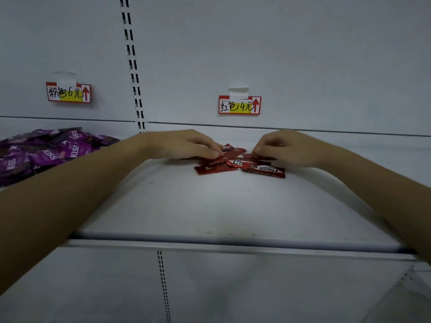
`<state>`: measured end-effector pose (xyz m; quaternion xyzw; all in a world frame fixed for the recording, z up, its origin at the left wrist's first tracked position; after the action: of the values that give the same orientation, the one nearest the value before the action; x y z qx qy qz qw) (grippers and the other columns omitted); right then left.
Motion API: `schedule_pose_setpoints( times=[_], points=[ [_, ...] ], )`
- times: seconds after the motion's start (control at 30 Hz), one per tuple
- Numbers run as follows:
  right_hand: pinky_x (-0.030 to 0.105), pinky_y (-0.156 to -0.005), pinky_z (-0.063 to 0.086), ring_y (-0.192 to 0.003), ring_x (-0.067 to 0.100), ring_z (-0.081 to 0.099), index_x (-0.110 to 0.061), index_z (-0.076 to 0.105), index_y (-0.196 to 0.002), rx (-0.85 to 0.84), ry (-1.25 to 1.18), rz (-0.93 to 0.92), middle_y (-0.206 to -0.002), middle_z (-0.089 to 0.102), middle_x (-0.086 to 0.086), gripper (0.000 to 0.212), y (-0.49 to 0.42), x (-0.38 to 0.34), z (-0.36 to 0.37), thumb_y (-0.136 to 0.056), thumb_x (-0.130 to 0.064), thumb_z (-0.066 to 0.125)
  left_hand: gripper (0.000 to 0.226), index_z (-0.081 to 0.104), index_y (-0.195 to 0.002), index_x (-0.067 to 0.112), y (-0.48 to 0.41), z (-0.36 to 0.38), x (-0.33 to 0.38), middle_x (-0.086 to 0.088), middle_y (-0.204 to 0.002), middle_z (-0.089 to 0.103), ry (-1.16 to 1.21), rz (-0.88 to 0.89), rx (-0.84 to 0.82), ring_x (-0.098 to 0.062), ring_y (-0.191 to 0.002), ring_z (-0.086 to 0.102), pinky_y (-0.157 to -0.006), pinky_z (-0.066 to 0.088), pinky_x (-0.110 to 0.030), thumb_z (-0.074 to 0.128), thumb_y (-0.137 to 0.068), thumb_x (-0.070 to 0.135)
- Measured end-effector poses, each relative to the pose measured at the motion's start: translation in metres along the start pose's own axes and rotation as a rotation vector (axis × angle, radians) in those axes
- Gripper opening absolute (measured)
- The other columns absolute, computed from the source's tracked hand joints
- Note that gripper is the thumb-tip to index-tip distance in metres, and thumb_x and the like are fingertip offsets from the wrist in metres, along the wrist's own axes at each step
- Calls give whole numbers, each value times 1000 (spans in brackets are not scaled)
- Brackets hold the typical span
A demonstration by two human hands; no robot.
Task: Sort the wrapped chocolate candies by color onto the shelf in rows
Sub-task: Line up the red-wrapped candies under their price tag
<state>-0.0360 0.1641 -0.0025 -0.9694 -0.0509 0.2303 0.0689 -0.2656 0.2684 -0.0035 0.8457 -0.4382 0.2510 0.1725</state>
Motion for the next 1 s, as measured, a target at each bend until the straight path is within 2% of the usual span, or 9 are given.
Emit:
schedule_pose_setpoints(
  times=[0.13,0.23,0.33,0.43,0.53,0.6,0.7,0.8,1.0],
  points=[
    [21,-83,41,-103,7,57,-30,63,-113,-63,109,-41,-113,59,-14,24,-14,-9,-4,-92,-21,55,26,64,-119,22,-1,-3,0,15,-130,57,38,25,169,5,-116,52,-91,38,-8,53,-96,29],
    [24,-94,39,-110,5,54,-30,57,-125,-220,148,-65,-121,53,-16,34,-30,-20,0,-92,-20,55,33,62,-117,22,-8,-6,-2,11,-117,62,-137,-60,277,-6,-104,59,-84,43,-17,63,-88,38],
    [26,-95,44,-104,8,60,-29,61,-120,-261,171,-42,-115,62,-13,33,-44,-27,-1,-88,-20,61,33,62,-113,16,-17,-10,0,7,-100,69,-153,-94,251,-12,-93,64,-89,50,-29,72,-83,26],
    [30,-97,44,-100,11,60,-23,60,-121,-303,167,44,-107,65,-6,40,-55,-30,-6,-83,-18,68,31,61,-117,14,-27,-15,5,3,-90,71,-151,-139,159,-12,-83,64,-87,51,-30,66,-86,12],
    [32,-96,47,-99,11,59,-21,58,-120,-353,114,108,-110,62,-5,43,-61,-31,-8,-80,-17,71,25,65,-115,14,-37,-19,8,1,-83,65,-132,-151,86,-13,-77,56,-77,47,-27,60,-91,15],
    [25,-89,48,-93,2,58,-23,58,-118,-357,69,106,-112,59,-10,41,-63,-28,-8,-80,-16,72,23,69,-108,16,-41,-19,9,9,-76,63,-83,-139,44,-13,-80,54,-79,45,-26,60,-92,29],
    [16,-72,41,-71,-10,57,-27,61,-110,-285,69,56,-104,65,-12,35,-64,-21,-8,-78,-19,74,16,70,-97,21,-47,-17,7,13,-81,64,-40,-112,-1,-6,-85,56,-86,42,-24,68,-86,33],
    [14,-68,38,-74,-5,57,-29,62,-106,-253,130,26,-98,67,-13,31,-64,-18,-9,-78,-26,75,6,67,-89,20,-52,-15,1,7,-85,64,14,-106,42,-9,-83,57,-84,45,-24,70,-85,23],
    [22,-79,47,-81,0,58,-33,69,-103,-191,253,-72,-93,64,-12,18,-55,-13,-4,-86,-34,63,33,55,-116,19,-50,-12,-12,6,-91,64,118,-118,184,-10,-83,59,-73,48,-22,68,-86,20]
  ],
)
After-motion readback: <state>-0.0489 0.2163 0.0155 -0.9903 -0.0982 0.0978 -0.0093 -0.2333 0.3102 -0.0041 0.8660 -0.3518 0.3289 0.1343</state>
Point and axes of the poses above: each hand's wrist, its own y-axis away from the middle knuckle, its own z-axis out of the palm, x = y × z, the point moved 1 cm from there along -y, towards the middle knuckle
